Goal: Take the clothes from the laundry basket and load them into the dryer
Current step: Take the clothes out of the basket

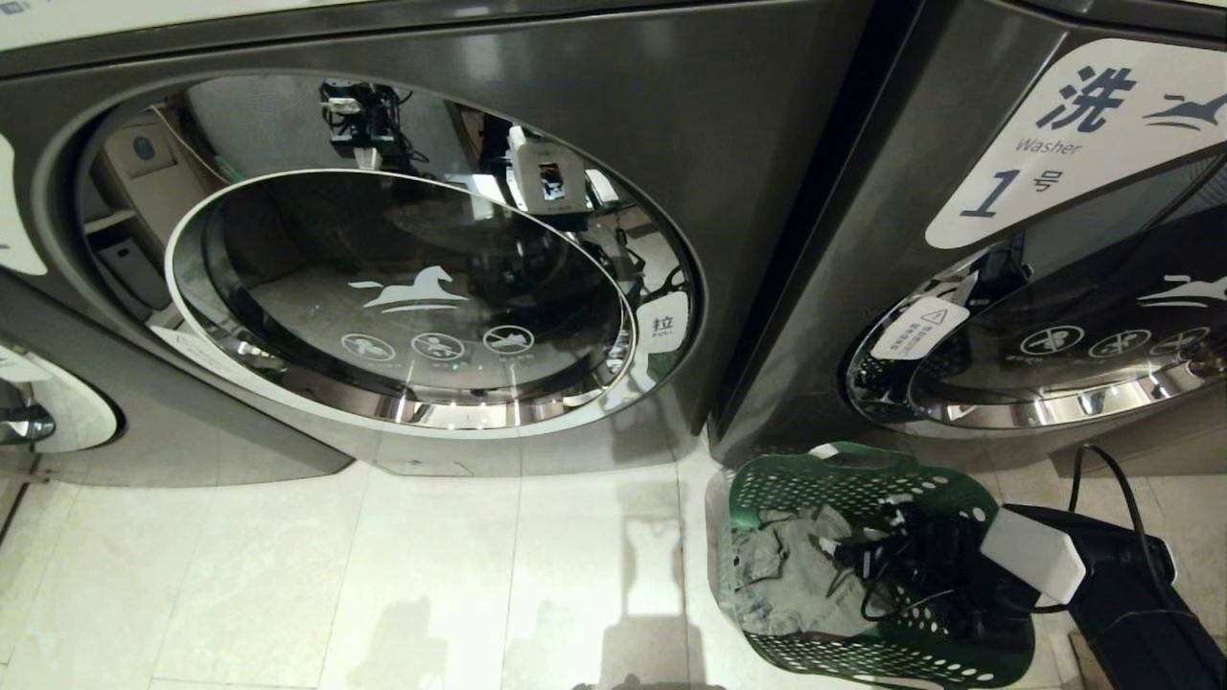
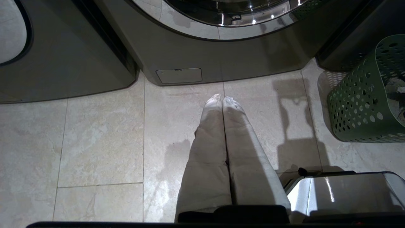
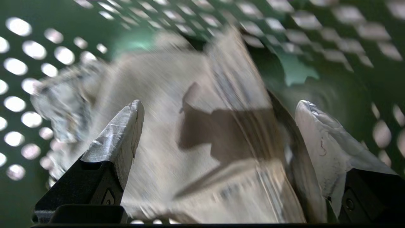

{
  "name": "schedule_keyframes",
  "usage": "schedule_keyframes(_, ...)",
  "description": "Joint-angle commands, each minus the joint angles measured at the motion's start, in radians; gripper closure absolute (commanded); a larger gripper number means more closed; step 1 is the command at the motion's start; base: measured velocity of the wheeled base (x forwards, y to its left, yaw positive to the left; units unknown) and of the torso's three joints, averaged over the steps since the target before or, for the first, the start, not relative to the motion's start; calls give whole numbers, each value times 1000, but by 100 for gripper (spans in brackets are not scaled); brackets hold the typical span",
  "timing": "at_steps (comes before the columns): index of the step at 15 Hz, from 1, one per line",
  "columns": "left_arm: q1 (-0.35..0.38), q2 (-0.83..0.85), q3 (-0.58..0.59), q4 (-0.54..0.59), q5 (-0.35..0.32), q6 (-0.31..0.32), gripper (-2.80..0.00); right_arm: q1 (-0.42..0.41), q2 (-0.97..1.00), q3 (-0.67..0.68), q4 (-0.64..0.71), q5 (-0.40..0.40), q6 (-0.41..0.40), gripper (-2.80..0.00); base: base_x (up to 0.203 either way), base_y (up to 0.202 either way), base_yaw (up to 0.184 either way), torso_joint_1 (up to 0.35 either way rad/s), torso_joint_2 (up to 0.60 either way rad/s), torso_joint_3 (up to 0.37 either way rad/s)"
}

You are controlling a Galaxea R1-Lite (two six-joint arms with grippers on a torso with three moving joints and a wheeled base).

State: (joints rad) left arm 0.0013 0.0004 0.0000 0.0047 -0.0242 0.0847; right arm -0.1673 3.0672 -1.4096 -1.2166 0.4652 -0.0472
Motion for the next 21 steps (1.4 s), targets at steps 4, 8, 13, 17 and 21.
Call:
schedule_keyframes(4, 0, 0, 0, 0, 0, 1, 0, 21, 5, 12, -62, -2, 42, -280, 0, 0, 0, 0, 0, 0)
schedule_keyframes(8, 0, 0, 0, 0, 0, 0, 0, 34, 5, -2, -21, -1, 72, -280, 0, 0, 0, 0, 0, 0)
schedule_keyframes(13, 0, 0, 0, 0, 0, 1, 0, 50, 4, -21, 15, 84, 119, -280, 0, 0, 0, 0, 0, 0)
schedule_keyframes(17, 0, 0, 0, 0, 0, 1, 0, 64, 4, -20, 15, 116, 128, -280, 0, 0, 0, 0, 0, 0)
schedule_keyframes(21, 0, 0, 0, 0, 0, 1, 0, 64, 4, -25, 16, 92, 128, -280, 0, 0, 0, 0, 0, 0)
